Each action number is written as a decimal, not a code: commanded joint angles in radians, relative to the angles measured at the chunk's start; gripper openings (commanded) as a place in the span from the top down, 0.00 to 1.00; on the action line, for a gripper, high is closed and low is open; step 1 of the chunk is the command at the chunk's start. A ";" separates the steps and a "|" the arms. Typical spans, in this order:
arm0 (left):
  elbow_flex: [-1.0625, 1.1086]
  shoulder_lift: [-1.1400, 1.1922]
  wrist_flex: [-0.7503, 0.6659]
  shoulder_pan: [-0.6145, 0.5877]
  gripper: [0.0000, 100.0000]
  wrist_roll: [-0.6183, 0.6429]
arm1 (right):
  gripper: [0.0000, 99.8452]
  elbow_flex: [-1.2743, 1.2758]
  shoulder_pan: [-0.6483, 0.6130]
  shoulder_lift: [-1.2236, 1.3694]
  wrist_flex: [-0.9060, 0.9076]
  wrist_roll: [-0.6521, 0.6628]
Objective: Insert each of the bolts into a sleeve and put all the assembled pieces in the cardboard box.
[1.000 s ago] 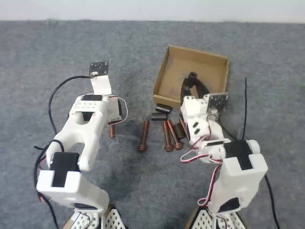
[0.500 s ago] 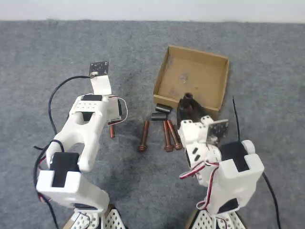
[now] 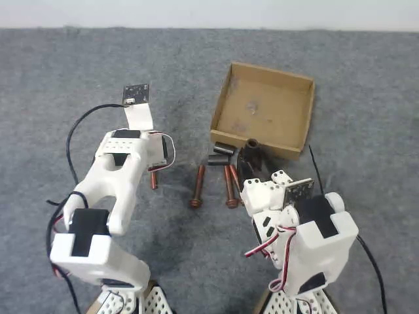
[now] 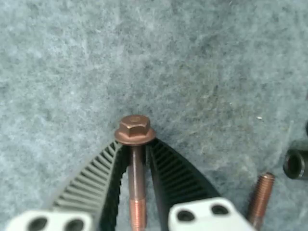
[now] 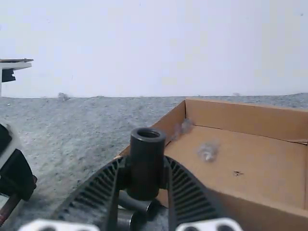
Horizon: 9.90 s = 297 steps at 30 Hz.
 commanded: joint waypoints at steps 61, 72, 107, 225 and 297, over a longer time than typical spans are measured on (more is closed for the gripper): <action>0.479 -1.039 -0.638 0.480 0.99 -0.003 | 0.99 0.029 0.001 -0.033 0.001 -0.006; 0.470 -0.893 -0.832 0.485 0.99 -0.003 | 0.99 0.009 -0.022 -0.035 0.002 -0.006; 0.639 -0.885 -1.023 0.465 0.99 -0.008 | 0.99 -0.198 -0.185 0.143 0.036 0.229; 0.808 -0.638 -1.355 0.471 0.99 -0.011 | 0.99 -0.161 -0.139 0.143 -0.061 0.222; 0.885 -0.638 -1.281 0.499 0.82 -0.058 | 0.99 -0.184 -0.107 0.143 -0.062 0.222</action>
